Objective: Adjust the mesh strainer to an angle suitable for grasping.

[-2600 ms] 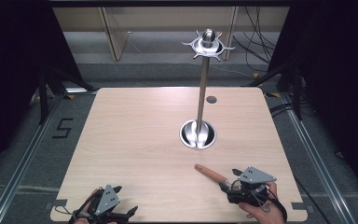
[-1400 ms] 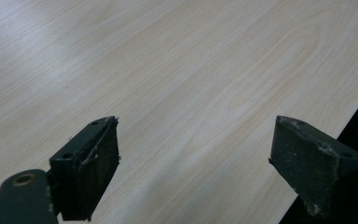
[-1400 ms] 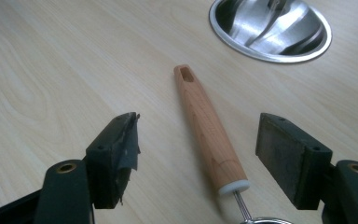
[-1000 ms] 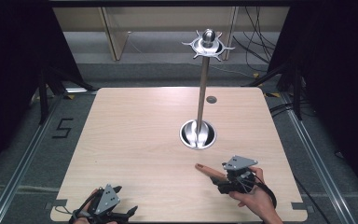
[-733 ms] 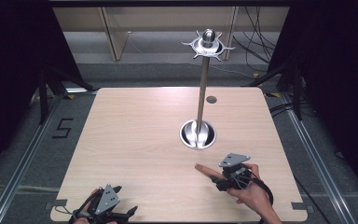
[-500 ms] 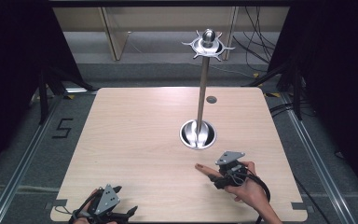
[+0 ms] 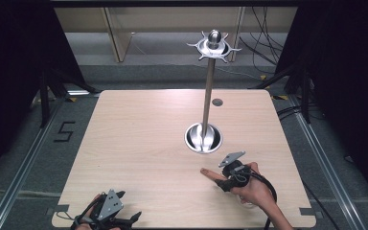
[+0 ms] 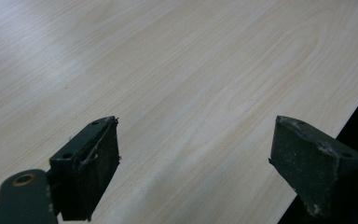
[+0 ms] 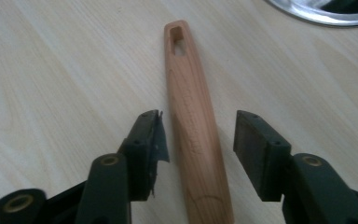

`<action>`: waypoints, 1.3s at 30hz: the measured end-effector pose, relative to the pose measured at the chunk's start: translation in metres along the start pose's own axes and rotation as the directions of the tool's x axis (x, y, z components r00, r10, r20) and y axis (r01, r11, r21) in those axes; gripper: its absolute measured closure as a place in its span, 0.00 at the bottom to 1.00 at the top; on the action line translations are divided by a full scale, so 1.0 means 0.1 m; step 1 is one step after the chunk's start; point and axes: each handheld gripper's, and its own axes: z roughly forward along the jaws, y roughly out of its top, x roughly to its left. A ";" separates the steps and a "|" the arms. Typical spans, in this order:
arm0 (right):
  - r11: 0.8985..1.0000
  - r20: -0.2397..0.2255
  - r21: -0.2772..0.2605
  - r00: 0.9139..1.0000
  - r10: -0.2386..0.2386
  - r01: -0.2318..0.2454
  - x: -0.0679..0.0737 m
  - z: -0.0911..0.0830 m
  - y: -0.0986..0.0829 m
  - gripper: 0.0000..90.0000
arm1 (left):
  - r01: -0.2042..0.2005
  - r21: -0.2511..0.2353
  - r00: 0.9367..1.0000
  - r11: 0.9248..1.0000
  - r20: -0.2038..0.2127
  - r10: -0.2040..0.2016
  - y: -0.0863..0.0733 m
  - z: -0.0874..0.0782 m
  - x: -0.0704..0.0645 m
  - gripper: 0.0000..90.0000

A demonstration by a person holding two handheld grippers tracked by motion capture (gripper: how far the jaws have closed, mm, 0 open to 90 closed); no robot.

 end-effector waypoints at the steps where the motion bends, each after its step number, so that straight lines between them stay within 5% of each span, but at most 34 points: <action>1: 1.000 -0.004 0.006 1.000 -0.015 0.015 -0.01 0.01 0.01 0.60 | -0.003 0.009 1.000 1.000 -0.009 0.003 0.00 0.00 0.01 0.16; 7: 0.999 -0.023 0.039 1.000 -0.016 0.017 -0.04 0.06 0.04 0.65 | 0.000 0.010 1.000 1.000 -0.006 0.000 0.00 0.00 0.00 0.16; 9: 0.998 -0.024 0.064 1.000 0.004 -0.002 -0.04 0.07 0.05 0.67 | 0.031 -0.006 0.999 0.999 0.005 -0.031 0.00 0.01 -0.02 0.16; 12: 0.995 -0.050 0.087 0.998 -0.040 0.044 -0.07 0.08 0.07 0.70 | -0.008 0.009 1.000 1.000 -0.009 0.008 0.00 0.00 0.01 0.16; 13: 0.995 -0.037 0.102 0.999 -0.017 0.020 -0.06 0.09 0.08 0.72 | -0.007 0.008 1.000 1.000 -0.008 0.007 0.00 0.00 0.01 0.16; 14: 0.993 -0.037 0.099 0.998 -0.054 0.058 -0.08 0.09 0.09 0.73 | 0.006 0.000 1.000 1.000 0.002 -0.006 0.00 0.00 0.00 0.16; 16: 0.992 -0.049 0.118 0.998 -0.031 0.037 -0.07 0.09 0.10 0.73 | -0.005 0.009 1.000 1.000 -0.008 0.006 0.00 0.00 0.01 0.16; 19: 0.989 -0.059 0.124 0.995 -0.077 0.083 -0.08 0.10 0.13 0.75 | -0.002 0.008 1.000 1.000 -0.007 0.002 0.00 0.00 0.00 0.16; 28: 0.980 -0.043 0.167 0.994 -0.103 0.109 -0.05 0.11 0.20 0.76 | 0.012 -0.007 1.000 1.000 -0.005 -0.012 0.00 0.00 0.00 0.16; 29: 0.979 -0.039 0.158 0.992 -0.122 0.127 -0.05 0.11 0.20 0.76 | 0.015 -0.006 1.000 1.000 -0.006 -0.015 0.00 0.00 0.00 0.16; 30: 0.983 -0.035 0.157 0.995 -0.091 0.096 -0.02 0.11 0.20 0.76 | 0.002 0.003 1.000 1.000 -0.006 -0.002 0.00 0.00 0.01 0.16; 32: 0.982 -0.045 0.129 0.990 -0.134 0.139 -0.06 0.08 0.22 0.76 | -0.009 0.006 1.000 1.000 -0.007 0.009 0.00 -0.01 0.01 0.16; 35: 0.989 -0.044 0.084 0.992 -0.118 0.121 -0.07 0.01 0.22 0.76 | 0.028 0.003 1.000 1.000 -0.001 -0.028 0.00 0.00 -0.01 0.16; 36: 0.990 -0.045 0.060 0.991 -0.127 0.130 -0.08 -0.01 0.23 0.76 | -0.011 0.004 1.000 1.000 -0.006 0.011 0.00 -0.01 0.01 0.16; 38: 0.994 -0.037 0.041 0.995 -0.097 0.099 -0.09 -0.07 0.22 0.76 | 0.024 -0.010 1.000 1.000 0.000 -0.024 0.00 0.00 -0.01 0.16; 39: 0.994 -0.043 0.019 0.993 -0.107 0.108 -0.11 -0.08 0.22 0.76 | 0.003 -0.011 1.000 1.000 0.005 -0.003 0.00 0.00 0.00 0.16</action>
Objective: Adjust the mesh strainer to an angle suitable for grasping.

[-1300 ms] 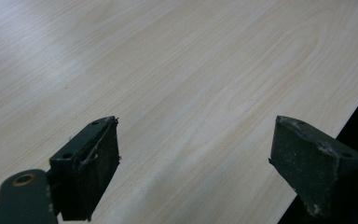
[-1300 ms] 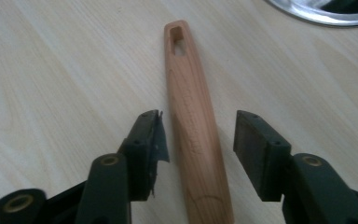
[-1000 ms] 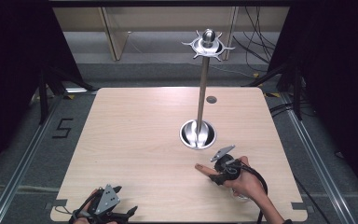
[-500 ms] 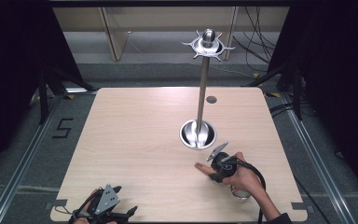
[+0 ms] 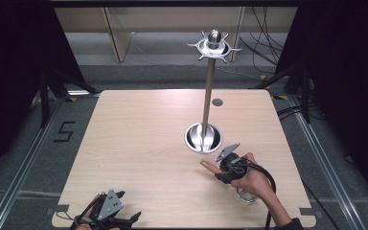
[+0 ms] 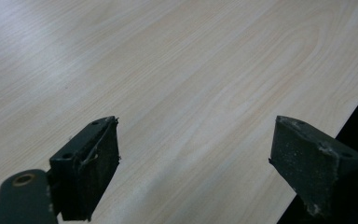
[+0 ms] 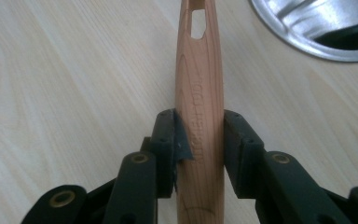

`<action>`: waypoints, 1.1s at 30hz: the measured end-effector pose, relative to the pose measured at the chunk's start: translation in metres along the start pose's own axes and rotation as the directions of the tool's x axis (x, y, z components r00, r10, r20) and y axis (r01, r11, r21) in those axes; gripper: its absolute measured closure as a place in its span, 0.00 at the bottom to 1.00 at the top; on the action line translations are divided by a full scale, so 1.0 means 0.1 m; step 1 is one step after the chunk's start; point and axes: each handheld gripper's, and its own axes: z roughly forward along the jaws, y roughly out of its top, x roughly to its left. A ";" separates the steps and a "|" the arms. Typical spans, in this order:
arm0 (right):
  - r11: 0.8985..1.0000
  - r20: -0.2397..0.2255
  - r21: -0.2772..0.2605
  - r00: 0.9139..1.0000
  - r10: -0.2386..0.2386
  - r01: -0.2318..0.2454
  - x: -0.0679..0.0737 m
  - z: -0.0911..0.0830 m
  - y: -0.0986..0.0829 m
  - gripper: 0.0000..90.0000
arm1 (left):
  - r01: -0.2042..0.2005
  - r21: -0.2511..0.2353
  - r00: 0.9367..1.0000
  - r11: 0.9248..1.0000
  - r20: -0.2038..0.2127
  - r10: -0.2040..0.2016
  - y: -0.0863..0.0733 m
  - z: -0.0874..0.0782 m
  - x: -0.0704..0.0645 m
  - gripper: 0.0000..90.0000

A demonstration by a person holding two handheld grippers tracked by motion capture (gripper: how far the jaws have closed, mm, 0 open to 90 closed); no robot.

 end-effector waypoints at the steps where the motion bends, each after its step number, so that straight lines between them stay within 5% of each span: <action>1: 1.000 -0.017 -0.017 1.000 0.005 -0.006 -0.01 -0.02 -0.01 0.76 | 0.004 -0.001 1.000 1.000 -0.002 -0.004 0.00 0.00 0.00 0.16; 5: 0.997 -0.006 -0.056 0.998 0.055 -0.055 -0.04 -0.10 -0.05 0.76 | 0.002 -0.002 1.000 1.000 -0.001 -0.002 0.00 0.00 0.00 0.16; 6: 0.996 -0.018 -0.074 0.998 0.054 -0.055 -0.05 -0.11 -0.06 0.76 | 0.034 0.000 0.999 0.999 -0.001 -0.034 -0.01 0.00 -0.02 0.16; 8: 0.993 -0.024 -0.099 0.998 0.063 -0.065 -0.07 -0.16 -0.08 0.76 | -0.001 -0.005 1.000 1.000 -0.005 0.001 0.00 0.00 0.00 0.16; 11: 0.984 -0.034 -0.147 0.995 0.098 -0.102 -0.09 -0.25 -0.11 0.76 | 0.003 -0.004 1.000 1.000 -0.004 -0.003 0.00 0.00 0.00 0.16; 13: 0.979 -0.044 -0.191 0.997 0.068 -0.075 -0.15 -0.30 -0.14 0.76 | 0.017 -0.007 1.000 1.000 -0.005 -0.017 0.00 0.00 -0.01 0.16; 15: 0.968 -0.061 -0.217 0.992 0.113 -0.123 -0.15 -0.35 -0.17 0.76 | 0.002 -0.001 1.000 1.000 -0.001 -0.002 0.00 0.00 0.00 0.16; 17: 0.960 -0.082 -0.250 0.991 0.109 -0.126 -0.18 -0.41 -0.19 0.77 | 0.033 0.001 0.999 0.999 -0.001 -0.033 -0.01 0.00 -0.02 0.16; 19: 0.955 -0.081 -0.278 0.993 0.080 -0.100 -0.22 -0.48 -0.21 0.77 | 0.001 -0.005 1.000 1.000 -0.005 -0.001 0.00 0.00 0.00 0.16; 28: 0.927 -0.100 -0.353 0.990 0.098 -0.127 -0.26 -0.60 -0.25 0.77 | 0.021 -0.004 1.000 1.000 0.000 -0.021 0.00 0.00 -0.01 0.16; 33: 0.898 -0.122 -0.415 0.987 0.105 -0.147 -0.27 -0.66 -0.25 0.78 | 0.019 -0.011 1.000 1.000 0.008 -0.019 0.02 0.00 -0.03 0.16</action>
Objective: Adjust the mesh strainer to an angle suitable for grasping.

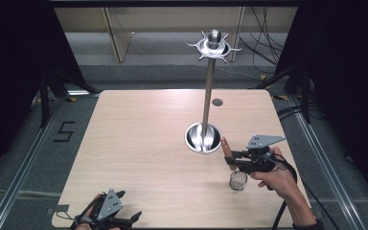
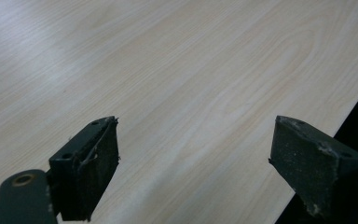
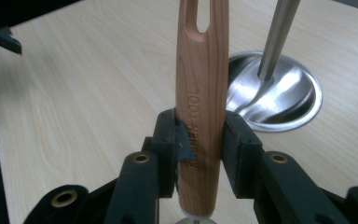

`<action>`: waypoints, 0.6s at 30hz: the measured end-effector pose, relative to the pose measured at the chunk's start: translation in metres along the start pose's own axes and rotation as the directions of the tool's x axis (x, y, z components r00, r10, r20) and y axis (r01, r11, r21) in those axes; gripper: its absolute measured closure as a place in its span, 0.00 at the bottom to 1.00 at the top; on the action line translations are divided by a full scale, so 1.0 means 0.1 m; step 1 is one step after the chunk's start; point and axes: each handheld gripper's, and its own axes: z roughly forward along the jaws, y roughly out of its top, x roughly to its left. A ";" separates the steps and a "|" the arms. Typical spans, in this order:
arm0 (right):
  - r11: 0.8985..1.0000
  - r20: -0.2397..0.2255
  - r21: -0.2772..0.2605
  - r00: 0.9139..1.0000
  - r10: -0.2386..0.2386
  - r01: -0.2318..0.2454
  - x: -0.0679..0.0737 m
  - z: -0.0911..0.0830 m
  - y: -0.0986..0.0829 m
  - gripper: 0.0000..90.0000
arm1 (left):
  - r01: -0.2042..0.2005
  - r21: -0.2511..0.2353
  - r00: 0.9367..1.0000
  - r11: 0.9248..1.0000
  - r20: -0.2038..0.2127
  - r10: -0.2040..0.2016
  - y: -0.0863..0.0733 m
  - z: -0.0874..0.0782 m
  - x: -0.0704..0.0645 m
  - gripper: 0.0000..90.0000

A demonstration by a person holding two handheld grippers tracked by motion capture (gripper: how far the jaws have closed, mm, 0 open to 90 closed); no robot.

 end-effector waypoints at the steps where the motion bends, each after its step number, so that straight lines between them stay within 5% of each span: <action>1: 1.000 0.008 -0.018 1.000 -0.016 0.016 -0.02 -0.01 0.00 0.78 | 0.002 0.003 1.000 1.000 0.005 -0.003 0.00 0.01 -0.01 0.16; 3: 1.000 -0.011 -0.022 1.000 0.016 -0.016 0.01 -0.04 0.01 0.78 | -0.012 0.022 1.000 1.000 -0.002 0.012 0.00 0.01 0.01 0.16; 8: 0.997 -0.020 -0.071 1.000 -0.003 0.001 0.01 -0.08 0.05 0.78 | 0.035 0.005 0.999 0.999 0.000 -0.035 -0.01 0.01 0.02 0.16; 12: 0.995 -0.052 -0.095 0.999 0.009 -0.014 0.01 -0.11 0.08 0.78 | -0.012 0.009 1.000 1.000 -0.009 0.012 -0.01 -0.01 0.05 0.16; 14: 0.993 -0.041 -0.115 0.999 -0.013 0.008 0.00 -0.11 0.10 0.78 | 0.051 0.000 0.999 0.999 -0.009 -0.051 -0.02 0.00 0.01 0.16; 15: 0.993 -0.048 -0.114 0.999 0.006 -0.012 0.02 -0.12 0.10 0.78 | 0.051 0.000 0.999 0.999 -0.009 -0.051 -0.02 0.00 0.01 0.16; 17: 0.990 -0.049 -0.138 0.999 0.018 -0.025 0.04 -0.11 0.12 0.78 | -0.009 0.023 1.000 1.000 -0.019 0.010 -0.02 -0.02 0.04 0.16; 18: 0.992 -0.044 -0.123 0.999 0.012 -0.017 0.04 -0.14 0.13 0.78 | 0.007 0.010 1.000 1.000 -0.015 -0.007 -0.02 -0.01 0.04 0.16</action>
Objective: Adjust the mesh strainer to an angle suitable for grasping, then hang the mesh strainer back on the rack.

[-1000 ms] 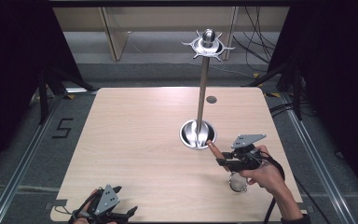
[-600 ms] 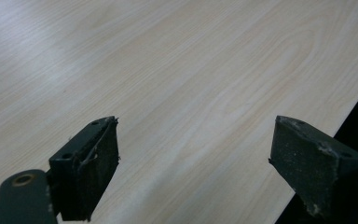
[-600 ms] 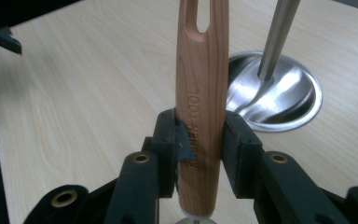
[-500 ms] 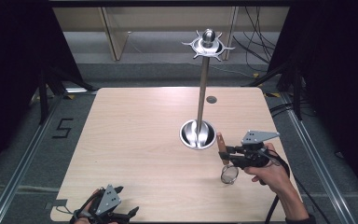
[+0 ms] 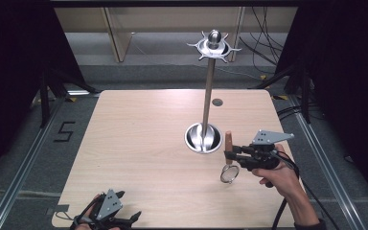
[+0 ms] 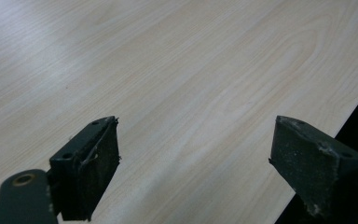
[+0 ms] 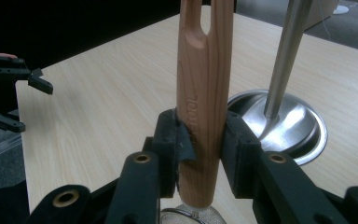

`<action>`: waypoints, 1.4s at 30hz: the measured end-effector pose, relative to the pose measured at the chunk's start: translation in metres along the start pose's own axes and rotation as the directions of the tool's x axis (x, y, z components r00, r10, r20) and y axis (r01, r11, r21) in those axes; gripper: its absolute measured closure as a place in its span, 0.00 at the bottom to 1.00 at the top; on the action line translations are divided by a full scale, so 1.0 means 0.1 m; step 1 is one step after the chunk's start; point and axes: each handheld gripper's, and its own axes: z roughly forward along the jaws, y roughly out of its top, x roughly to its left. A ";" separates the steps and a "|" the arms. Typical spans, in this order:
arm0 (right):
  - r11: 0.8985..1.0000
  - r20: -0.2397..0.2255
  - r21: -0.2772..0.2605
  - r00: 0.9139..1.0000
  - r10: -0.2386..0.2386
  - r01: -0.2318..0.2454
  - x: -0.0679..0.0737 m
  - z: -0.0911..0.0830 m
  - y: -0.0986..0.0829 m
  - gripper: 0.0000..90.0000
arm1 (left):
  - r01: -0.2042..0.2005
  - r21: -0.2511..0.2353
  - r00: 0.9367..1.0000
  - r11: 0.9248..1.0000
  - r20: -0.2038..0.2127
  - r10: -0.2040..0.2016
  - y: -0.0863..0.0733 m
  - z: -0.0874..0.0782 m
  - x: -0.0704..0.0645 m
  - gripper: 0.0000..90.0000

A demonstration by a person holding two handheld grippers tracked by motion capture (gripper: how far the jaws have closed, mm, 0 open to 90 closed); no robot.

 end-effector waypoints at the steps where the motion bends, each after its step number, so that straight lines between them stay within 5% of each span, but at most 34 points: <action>1: 1.000 -0.005 -0.014 1.000 -0.020 0.020 -0.01 0.00 0.01 0.78 | -0.012 -0.002 1.000 1.000 0.005 0.012 0.00 0.00 0.00 0.16; 11: 0.997 0.019 -0.064 0.999 -0.041 0.042 0.00 -0.11 0.12 0.78 | 0.032 -0.006 0.999 0.999 0.007 -0.032 -0.01 0.01 -0.03 0.16; 13: 0.995 0.026 -0.083 0.998 -0.049 0.051 -0.01 -0.12 0.14 0.78 | 0.018 -0.004 1.000 1.000 0.012 -0.018 0.00 0.01 -0.03 0.16; 14: 0.996 0.034 -0.093 0.999 -0.016 0.019 0.02 -0.13 0.15 0.78 | -0.015 0.002 1.000 1.000 0.007 0.015 0.00 0.01 -0.01 0.16; 18: 0.995 0.041 -0.093 0.999 -0.031 0.035 0.03 -0.15 0.19 0.78 | 0.008 -0.001 1.000 1.000 0.005 -0.008 -0.01 0.02 -0.03 0.16; 19: 0.993 0.049 -0.107 0.998 -0.039 0.044 0.03 -0.15 0.20 0.78 | -0.016 0.005 1.000 1.000 0.004 0.016 0.00 0.01 -0.01 0.16; 21: 0.996 0.028 -0.089 0.999 -0.019 0.021 0.05 -0.16 0.22 0.78 | -0.003 0.003 1.000 1.000 0.014 0.003 0.00 0.01 -0.02 0.16; 22: 0.993 0.042 -0.107 0.998 -0.051 0.055 0.03 -0.16 0.26 0.78 | -0.031 0.017 0.999 0.999 0.013 0.031 0.01 0.01 0.00 0.16; 26: 0.994 0.045 -0.098 0.998 -0.041 0.045 0.03 -0.16 0.32 0.78 | -0.034 0.017 0.999 0.999 0.008 0.034 0.01 0.01 0.01 0.16; 28: 0.993 0.043 -0.114 0.999 -0.031 0.036 0.02 -0.12 0.35 0.78 | -0.001 0.012 1.000 1.000 0.004 0.001 0.00 0.03 -0.01 0.16; 35: 0.989 0.030 -0.146 1.000 -0.009 0.013 -0.05 -0.11 0.49 0.78 | -0.001 0.006 1.000 1.000 0.005 0.001 -0.01 0.03 0.00 0.16; 36: 0.990 0.033 -0.142 0.999 -0.015 0.020 -0.06 -0.12 0.51 0.78 | -0.033 0.002 0.999 0.999 0.003 0.033 0.00 0.03 0.02 0.16; 38: 0.985 0.046 -0.169 0.998 -0.034 0.041 -0.08 -0.13 0.55 0.78 | -0.031 0.002 0.999 1.000 0.007 0.031 0.00 0.04 0.02 0.16; 39: 0.983 0.041 -0.180 0.999 -0.022 0.029 -0.08 -0.13 0.56 0.78 | 0.010 0.018 1.000 1.000 0.009 -0.011 -0.01 0.03 -0.01 0.16; 41: 0.984 0.045 -0.174 0.999 -0.022 0.029 -0.09 -0.16 0.61 0.78 | -0.039 0.027 0.999 0.999 -0.005 0.039 0.00 0.03 0.03 0.16; 42: 0.981 0.038 -0.188 0.999 -0.030 0.037 -0.10 -0.16 0.63 0.78 | -0.018 0.012 1.000 1.000 -0.002 0.018 -0.01 0.04 0.01 0.16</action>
